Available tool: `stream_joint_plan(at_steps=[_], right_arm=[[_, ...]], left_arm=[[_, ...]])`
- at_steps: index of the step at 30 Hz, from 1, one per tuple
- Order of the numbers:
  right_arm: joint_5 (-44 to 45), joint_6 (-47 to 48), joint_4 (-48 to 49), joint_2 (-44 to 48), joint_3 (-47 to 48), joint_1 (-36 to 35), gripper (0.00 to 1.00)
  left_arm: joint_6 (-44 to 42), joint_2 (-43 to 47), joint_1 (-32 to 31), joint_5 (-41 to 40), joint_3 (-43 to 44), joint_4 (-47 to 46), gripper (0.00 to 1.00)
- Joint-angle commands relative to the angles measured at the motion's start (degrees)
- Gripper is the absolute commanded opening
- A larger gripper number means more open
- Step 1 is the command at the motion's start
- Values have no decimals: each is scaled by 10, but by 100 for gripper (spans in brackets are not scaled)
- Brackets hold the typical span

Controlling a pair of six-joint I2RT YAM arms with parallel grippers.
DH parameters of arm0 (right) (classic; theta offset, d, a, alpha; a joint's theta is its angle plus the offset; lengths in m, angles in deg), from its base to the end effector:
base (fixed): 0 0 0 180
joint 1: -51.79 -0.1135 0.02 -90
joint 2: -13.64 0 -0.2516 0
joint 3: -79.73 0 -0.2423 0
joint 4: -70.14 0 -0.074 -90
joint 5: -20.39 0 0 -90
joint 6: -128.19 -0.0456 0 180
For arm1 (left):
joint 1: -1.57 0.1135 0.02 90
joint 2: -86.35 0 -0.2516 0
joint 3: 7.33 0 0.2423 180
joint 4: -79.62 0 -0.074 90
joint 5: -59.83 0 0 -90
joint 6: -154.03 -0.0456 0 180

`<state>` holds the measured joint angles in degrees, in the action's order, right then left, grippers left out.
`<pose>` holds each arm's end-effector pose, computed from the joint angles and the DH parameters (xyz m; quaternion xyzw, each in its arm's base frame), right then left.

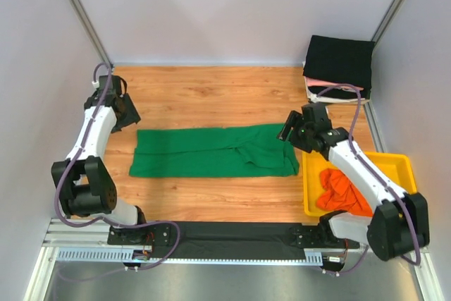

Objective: Fold and stack the t-shirts
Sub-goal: Fold the tshirt

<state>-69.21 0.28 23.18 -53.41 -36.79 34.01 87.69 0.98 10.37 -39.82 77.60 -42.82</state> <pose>0.2284 0.0729 0.2378 0.1657 0.9266 0.1548 0.3001 0.3003 0.0542 0.2615 -0.2900 0.9132 0.0447 0.2828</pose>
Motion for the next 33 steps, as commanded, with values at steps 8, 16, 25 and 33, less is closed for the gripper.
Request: stream_joint_plan(at_steps=[8, 16, 25, 33], right_arm=[[-51, -60, 10, -302, 160, -64, 68], [-83, -62, -8, -468, 252, -74, 68], [-102, -7, -142, -707, 613, -41, 64], [-182, -30, -129, -939, 973, -45, 64]], left_arm=[[39, -117, -162, 23, 38, 49, 60], [75, -212, -184, 75, 20, 46, 53], [89, -213, -195, 130, -23, 30, 49], [161, -119, -241, 295, -203, -68, 49]])
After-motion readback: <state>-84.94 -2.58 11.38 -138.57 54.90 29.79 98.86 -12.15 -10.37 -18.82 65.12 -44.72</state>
